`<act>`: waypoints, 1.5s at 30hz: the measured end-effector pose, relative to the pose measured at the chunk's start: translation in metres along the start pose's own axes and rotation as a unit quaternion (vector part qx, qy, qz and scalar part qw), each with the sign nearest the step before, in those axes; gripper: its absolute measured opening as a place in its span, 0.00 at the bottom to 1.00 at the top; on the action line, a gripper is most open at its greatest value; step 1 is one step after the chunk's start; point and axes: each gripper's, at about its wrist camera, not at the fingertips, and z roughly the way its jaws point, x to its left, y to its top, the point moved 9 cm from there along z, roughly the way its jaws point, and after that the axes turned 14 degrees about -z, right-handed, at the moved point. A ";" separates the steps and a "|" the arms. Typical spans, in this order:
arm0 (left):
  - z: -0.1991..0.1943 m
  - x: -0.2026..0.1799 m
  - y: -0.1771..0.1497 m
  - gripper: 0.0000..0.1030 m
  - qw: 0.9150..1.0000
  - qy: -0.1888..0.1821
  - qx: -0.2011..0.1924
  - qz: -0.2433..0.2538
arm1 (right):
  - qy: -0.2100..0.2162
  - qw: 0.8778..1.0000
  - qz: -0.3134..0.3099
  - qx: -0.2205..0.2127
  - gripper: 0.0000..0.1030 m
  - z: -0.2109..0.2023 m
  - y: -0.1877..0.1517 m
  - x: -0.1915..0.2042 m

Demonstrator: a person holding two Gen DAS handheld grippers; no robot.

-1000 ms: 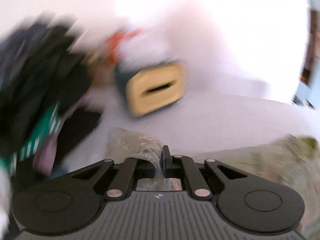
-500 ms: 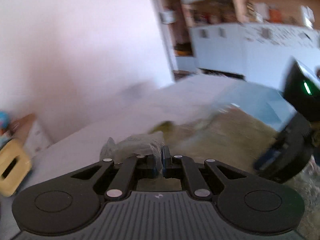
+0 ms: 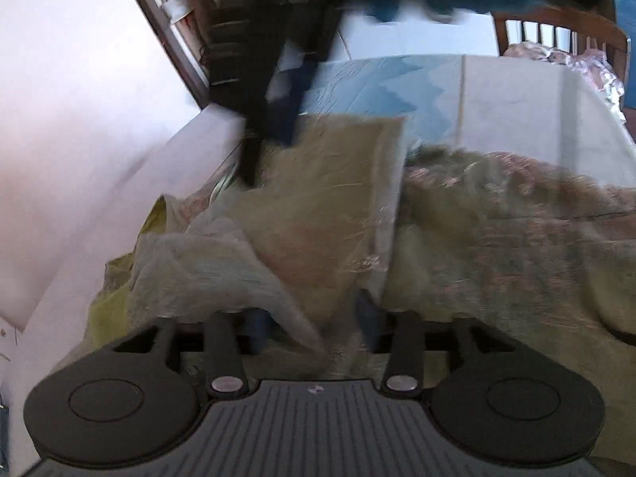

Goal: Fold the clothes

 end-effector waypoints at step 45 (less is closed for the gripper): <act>-0.071 0.150 -0.027 0.65 0.953 0.004 -0.015 -0.303 | -0.135 0.985 0.099 0.053 1.00 -0.038 -0.076 -0.049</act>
